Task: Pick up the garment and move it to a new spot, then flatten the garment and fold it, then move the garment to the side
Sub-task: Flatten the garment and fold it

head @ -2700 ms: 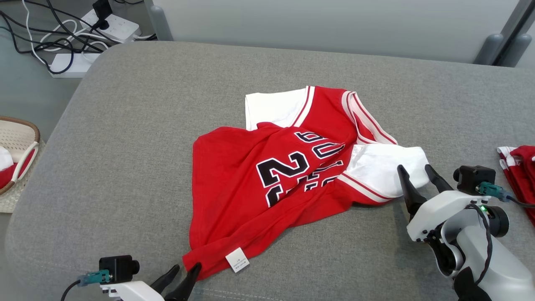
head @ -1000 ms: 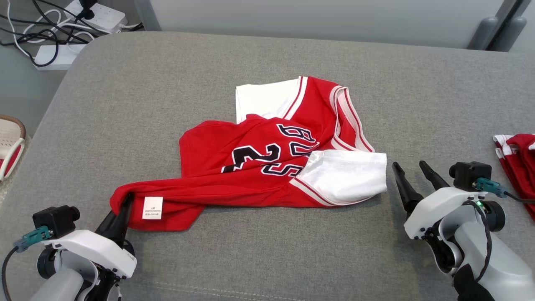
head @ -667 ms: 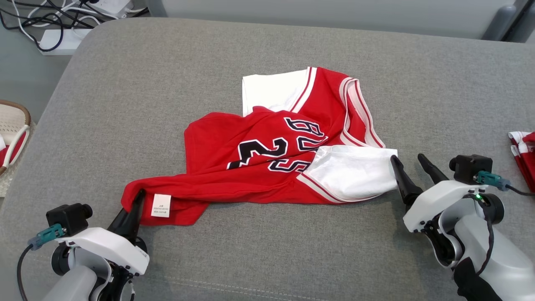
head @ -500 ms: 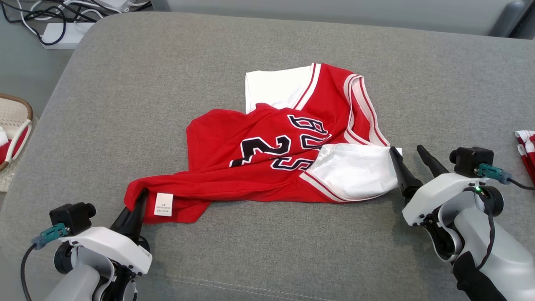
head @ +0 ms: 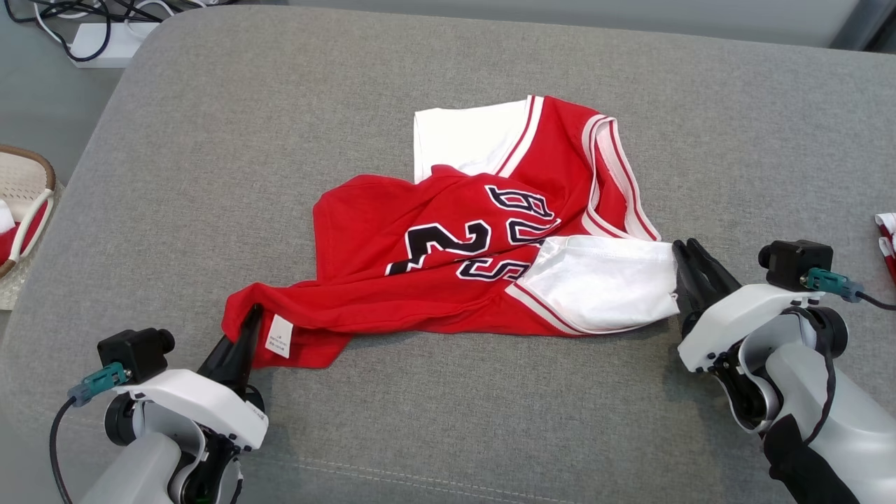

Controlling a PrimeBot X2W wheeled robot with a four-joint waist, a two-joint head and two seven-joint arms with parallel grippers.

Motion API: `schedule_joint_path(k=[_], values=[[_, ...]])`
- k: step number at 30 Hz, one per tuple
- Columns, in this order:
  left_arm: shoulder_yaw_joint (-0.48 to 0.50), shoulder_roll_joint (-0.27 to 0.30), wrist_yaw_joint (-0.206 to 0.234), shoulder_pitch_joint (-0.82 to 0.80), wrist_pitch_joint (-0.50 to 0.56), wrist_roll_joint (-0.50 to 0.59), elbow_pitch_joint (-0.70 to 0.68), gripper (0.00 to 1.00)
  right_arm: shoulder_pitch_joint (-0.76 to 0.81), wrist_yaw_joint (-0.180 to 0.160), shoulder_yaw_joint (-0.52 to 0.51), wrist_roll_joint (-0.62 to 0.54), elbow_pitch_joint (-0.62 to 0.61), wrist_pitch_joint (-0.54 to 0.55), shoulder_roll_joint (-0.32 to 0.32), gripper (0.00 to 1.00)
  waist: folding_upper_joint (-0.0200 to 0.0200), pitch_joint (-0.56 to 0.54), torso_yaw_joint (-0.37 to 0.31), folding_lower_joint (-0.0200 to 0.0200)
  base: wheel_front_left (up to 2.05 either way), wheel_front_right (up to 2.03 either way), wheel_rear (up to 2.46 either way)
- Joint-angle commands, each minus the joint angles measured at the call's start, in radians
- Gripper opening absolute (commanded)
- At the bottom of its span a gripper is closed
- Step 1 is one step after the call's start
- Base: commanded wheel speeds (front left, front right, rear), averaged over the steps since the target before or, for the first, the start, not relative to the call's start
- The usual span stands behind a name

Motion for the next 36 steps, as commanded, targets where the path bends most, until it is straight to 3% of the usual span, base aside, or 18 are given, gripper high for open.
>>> schedule_joint_path(k=[1,8,9,10,11,23,30,36], values=[[0.039,0.032,-0.006,-0.041,-0.013,0.013,-0.01,0.0,-0.007,0.004,0.018,0.005,-0.012,-0.013,0.002,0.0,0.0,0.0,-0.002,0.0,0.0,0.0,0.0],[0.04,0.028,-0.007,-0.043,-0.013,0.013,-0.007,0.0,-0.011,0.004,0.026,0.019,-0.021,-0.013,-0.01,0.0,0.0,-0.001,-0.012,0.0,0.0,0.0,0.0],[0.039,0.026,-0.007,-0.043,-0.013,0.014,-0.008,0.0,-0.011,0.004,0.025,0.021,-0.023,-0.013,-0.011,0.15,0.0,-0.001,-0.014,0.0,0.0,0.0,0.0],[0.039,0.024,-0.007,-0.044,-0.013,0.015,-0.008,0.0,-0.011,0.004,0.024,0.023,-0.024,-0.013,-0.012,0.49,0.0,0.0,-0.015,0.0,0.0,0.0,0.0],[0.038,0.022,-0.007,-0.043,-0.013,0.016,-0.009,0.0,-0.008,0.004,0.023,0.026,-0.022,-0.013,-0.012,1.0,0.0,-0.001,-0.015,0.0,0.0,0.0,0.0],[0.026,0.011,-0.007,-0.043,-0.013,0.014,-0.014,0.0,-0.003,0.004,0.049,0.046,-0.015,-0.013,-0.018,1.0,0.0,0.002,-0.006,0.0,0.0,0.0,0.0],[0.024,0.01,-0.007,-0.041,-0.013,0.014,-0.018,0.0,-0.01,0.004,0.075,0.072,-0.001,-0.013,-0.015,0.91,0.0,0.008,0.005,0.0,0.0,0.0,0.0],[0.026,0.007,-0.007,-0.041,-0.013,0.017,-0.019,0.0,-0.021,0.004,0.088,0.085,-0.005,-0.013,-0.019,0.36,0.0,0.012,0.009,0.0,0.0,0.0,0.0]])
